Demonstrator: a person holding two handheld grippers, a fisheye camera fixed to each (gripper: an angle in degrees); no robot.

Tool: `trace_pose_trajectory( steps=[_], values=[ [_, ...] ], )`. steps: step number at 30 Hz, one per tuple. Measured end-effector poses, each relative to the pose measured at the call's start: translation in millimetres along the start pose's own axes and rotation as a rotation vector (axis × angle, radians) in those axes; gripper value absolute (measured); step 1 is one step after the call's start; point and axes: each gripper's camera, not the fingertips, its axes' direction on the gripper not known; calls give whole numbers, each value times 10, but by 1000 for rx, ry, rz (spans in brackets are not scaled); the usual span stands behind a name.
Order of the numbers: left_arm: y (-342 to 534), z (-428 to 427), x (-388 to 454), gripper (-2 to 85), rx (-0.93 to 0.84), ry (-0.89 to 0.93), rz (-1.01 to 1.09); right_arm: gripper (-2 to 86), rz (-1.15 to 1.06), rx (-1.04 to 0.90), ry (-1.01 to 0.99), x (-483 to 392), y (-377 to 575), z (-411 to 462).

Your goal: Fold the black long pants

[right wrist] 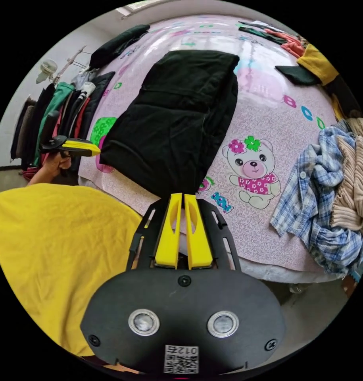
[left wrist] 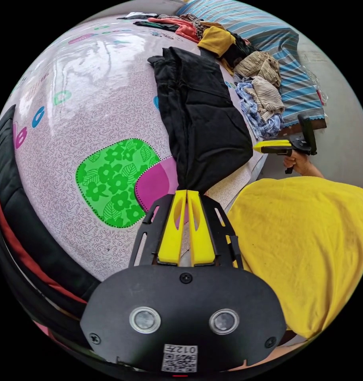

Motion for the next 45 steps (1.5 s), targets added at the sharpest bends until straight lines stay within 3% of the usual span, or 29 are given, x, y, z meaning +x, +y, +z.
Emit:
trace_pose_trajectory(
  steps=[6,11,21,25,27,32,36,38,41,43,45],
  values=[
    [-65,38,157,4,-19,-49,-38,61,93,106,-101,429,-308,-7],
    [-79,4,211,4,-15,-94,-66,16,95,55,-74,539,-488,222],
    [-29,130,188,4,16,-50,-162,5,198,59,-246,928,-281,439],
    [-79,146,232,4,-9,-57,-140,6,143,188,-108,811,-285,114],
    [-94,176,232,4,-13,-53,-146,5,83,232,-157,725,-399,67],
    [-96,225,220,4,-18,-41,-154,2,-7,131,-88,459,-854,445],
    [-51,254,169,3,-7,-13,-174,0,141,32,155,615,-1079,792],
    [-27,266,144,3,2,6,-185,-1,191,22,99,699,-1085,813],
    [12,270,121,4,13,29,-194,-1,181,161,161,559,-953,499],
    [25,287,102,5,13,45,-202,0,43,324,273,223,-877,265],
    [19,301,86,5,5,53,-204,0,-130,352,195,-13,-991,250]
  ],
)
